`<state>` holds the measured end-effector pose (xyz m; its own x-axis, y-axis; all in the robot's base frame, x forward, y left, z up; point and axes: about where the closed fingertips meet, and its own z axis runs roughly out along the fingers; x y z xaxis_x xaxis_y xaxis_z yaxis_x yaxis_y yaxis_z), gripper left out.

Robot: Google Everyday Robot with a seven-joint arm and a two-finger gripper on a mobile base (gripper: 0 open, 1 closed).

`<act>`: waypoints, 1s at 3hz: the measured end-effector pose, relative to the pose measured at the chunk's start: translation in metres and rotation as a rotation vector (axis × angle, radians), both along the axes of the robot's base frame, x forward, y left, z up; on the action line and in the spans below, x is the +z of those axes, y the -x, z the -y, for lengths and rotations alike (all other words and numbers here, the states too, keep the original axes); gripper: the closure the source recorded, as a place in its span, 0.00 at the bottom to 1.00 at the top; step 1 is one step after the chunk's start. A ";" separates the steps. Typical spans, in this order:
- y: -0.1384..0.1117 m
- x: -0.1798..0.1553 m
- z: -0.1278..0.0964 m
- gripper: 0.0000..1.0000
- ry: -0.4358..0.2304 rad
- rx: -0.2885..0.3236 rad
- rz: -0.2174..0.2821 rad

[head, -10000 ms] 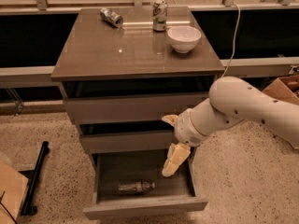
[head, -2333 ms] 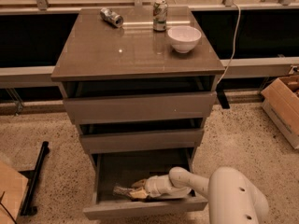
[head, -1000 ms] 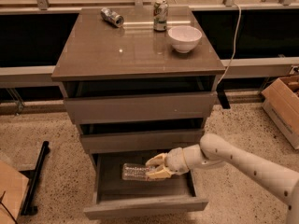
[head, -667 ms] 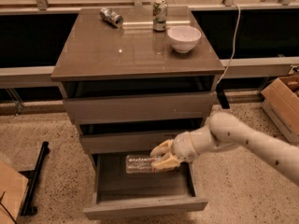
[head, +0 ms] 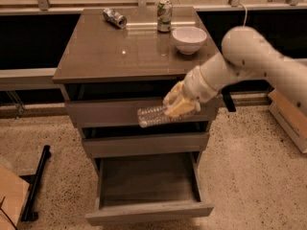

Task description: Pick water bottle from bottom drawer and place on counter

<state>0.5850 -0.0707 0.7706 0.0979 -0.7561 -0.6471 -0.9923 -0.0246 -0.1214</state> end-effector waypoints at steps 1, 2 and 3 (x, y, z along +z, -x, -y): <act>-0.035 0.077 0.005 1.00 0.127 -0.011 0.076; -0.053 0.109 0.001 1.00 0.132 -0.011 0.126; -0.053 0.109 0.001 1.00 0.128 -0.013 0.129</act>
Offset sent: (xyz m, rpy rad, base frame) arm 0.0311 -0.0042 0.0685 -0.1133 -0.0671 -0.0096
